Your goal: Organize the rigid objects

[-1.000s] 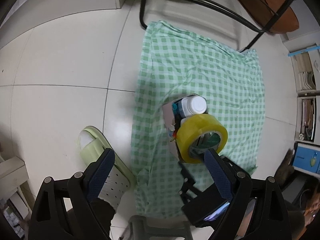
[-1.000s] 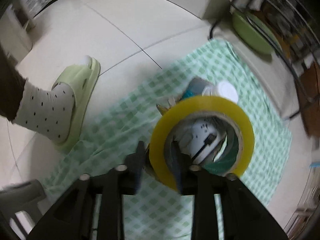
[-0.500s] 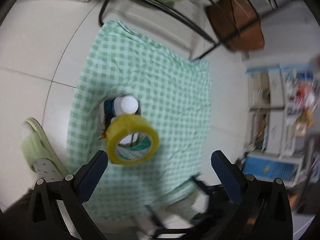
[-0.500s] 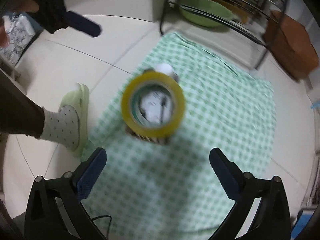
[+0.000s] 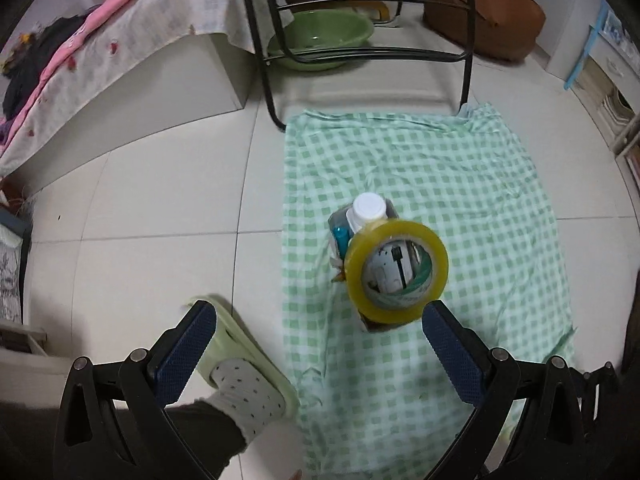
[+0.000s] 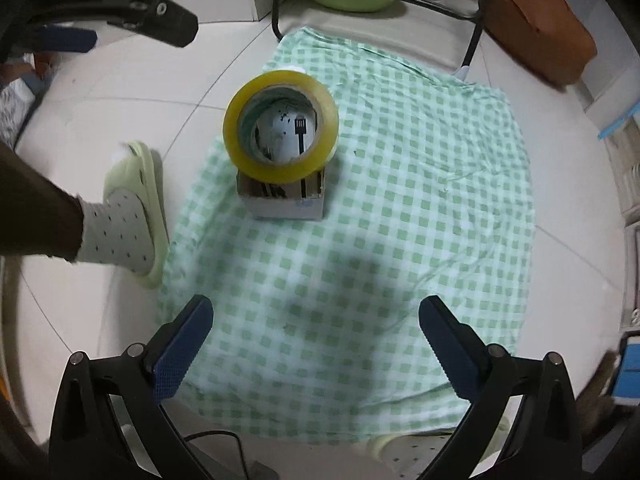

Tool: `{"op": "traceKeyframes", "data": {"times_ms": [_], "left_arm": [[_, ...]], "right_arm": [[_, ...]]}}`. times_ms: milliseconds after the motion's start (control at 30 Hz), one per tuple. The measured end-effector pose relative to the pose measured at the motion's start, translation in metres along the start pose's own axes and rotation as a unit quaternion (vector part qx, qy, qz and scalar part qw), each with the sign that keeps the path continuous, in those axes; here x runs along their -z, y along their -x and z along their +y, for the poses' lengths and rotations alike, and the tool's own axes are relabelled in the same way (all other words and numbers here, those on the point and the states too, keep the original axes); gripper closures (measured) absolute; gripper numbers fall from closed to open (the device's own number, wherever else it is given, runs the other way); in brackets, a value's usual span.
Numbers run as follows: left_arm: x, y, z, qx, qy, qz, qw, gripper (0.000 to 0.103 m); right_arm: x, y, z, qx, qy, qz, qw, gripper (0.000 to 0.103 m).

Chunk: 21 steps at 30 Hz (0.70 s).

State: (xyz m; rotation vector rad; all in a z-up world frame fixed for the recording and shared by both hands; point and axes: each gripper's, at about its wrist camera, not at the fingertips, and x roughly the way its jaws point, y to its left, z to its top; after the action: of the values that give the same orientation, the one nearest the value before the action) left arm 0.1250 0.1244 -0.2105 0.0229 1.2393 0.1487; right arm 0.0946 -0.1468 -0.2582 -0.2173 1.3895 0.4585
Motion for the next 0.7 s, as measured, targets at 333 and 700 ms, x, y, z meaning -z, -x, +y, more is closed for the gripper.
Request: {"op": "traceKeyframes", "data": {"times_ms": [333,700], "left_arm": [[0.011,0.01,0.002,0.005,-0.022,-0.006,0.9997,0.0],[0.01,0.007,0.006,0.026,-0.02,0.01,0.9994,0.0]], "right_arm": [[-0.011,0.042,-0.015,0.017,-0.059,-0.093,0.994,0.0],[-0.01,0.033,-0.031,-0.03,-0.119,-0.067,0.99,0.0]]}}
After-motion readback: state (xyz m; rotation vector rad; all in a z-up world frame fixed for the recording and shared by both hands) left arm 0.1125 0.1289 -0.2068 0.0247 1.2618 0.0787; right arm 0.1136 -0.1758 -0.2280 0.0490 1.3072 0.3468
